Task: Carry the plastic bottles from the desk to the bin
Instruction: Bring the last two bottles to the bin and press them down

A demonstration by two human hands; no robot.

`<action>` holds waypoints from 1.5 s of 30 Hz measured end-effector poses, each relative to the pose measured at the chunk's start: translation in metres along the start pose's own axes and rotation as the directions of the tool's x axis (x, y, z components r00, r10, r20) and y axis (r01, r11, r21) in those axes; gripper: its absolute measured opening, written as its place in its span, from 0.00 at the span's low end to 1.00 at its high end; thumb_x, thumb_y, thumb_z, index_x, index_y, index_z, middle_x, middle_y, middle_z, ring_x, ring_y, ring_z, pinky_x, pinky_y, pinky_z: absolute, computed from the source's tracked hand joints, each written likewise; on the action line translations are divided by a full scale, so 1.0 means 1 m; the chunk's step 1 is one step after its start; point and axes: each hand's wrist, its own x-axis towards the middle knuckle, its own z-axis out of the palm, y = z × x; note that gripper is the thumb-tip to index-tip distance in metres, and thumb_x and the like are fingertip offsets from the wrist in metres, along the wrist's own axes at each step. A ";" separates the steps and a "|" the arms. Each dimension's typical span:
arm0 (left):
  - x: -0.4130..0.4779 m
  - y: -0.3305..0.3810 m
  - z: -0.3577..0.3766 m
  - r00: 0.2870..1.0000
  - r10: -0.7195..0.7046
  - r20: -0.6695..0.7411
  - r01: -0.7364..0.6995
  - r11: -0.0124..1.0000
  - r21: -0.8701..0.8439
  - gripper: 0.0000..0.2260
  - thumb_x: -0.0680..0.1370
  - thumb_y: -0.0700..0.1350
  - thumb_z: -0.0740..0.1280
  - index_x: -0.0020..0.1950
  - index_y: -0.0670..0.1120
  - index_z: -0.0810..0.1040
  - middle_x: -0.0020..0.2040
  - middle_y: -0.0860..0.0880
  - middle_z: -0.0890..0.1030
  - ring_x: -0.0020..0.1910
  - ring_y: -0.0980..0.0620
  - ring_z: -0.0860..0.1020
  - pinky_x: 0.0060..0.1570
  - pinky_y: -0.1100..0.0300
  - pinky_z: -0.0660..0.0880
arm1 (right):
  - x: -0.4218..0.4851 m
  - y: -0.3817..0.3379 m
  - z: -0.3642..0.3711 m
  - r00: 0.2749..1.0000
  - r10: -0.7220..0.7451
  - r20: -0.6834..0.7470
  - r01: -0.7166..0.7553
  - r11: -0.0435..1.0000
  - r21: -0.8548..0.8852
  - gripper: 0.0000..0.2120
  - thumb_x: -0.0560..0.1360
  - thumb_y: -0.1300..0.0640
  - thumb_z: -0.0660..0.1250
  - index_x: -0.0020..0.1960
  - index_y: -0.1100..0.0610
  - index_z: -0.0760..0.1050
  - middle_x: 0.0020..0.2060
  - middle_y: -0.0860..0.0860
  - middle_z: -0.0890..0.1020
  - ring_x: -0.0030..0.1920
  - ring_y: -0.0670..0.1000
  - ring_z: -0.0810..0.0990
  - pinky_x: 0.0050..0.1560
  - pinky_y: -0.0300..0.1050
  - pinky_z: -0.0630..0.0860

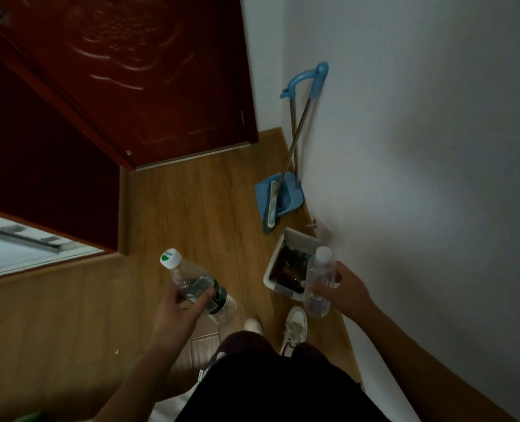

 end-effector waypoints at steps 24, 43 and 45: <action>0.268 -0.142 0.258 0.830 0.131 0.543 -0.245 0.959 0.144 0.31 0.67 0.48 0.80 0.65 0.60 0.71 0.58 0.57 0.81 0.60 0.55 0.80 0.56 0.57 0.79 | 0.180 0.159 0.137 0.889 0.330 -0.318 -0.264 0.936 0.233 0.27 0.70 0.51 0.77 0.65 0.56 0.72 0.53 0.44 0.78 0.52 0.45 0.79 0.41 0.27 0.68; 0.301 -0.210 0.245 0.893 -0.130 0.431 -0.139 0.830 0.539 0.09 0.79 0.52 0.67 0.53 0.47 0.80 0.43 0.54 0.81 0.46 0.51 0.82 0.45 0.57 0.74 | 0.236 0.166 0.140 0.883 0.274 -0.380 -0.184 0.949 0.256 0.23 0.68 0.52 0.77 0.55 0.50 0.67 0.44 0.42 0.76 0.41 0.42 0.77 0.39 0.38 0.71; 0.305 -0.209 0.234 0.898 -0.144 0.416 -0.130 0.816 0.563 0.09 0.79 0.52 0.67 0.52 0.48 0.80 0.43 0.55 0.82 0.46 0.52 0.82 0.46 0.56 0.76 | 0.246 0.160 0.135 0.892 0.251 -0.376 -0.163 0.955 0.249 0.24 0.67 0.53 0.78 0.55 0.51 0.68 0.44 0.40 0.74 0.41 0.39 0.75 0.39 0.33 0.68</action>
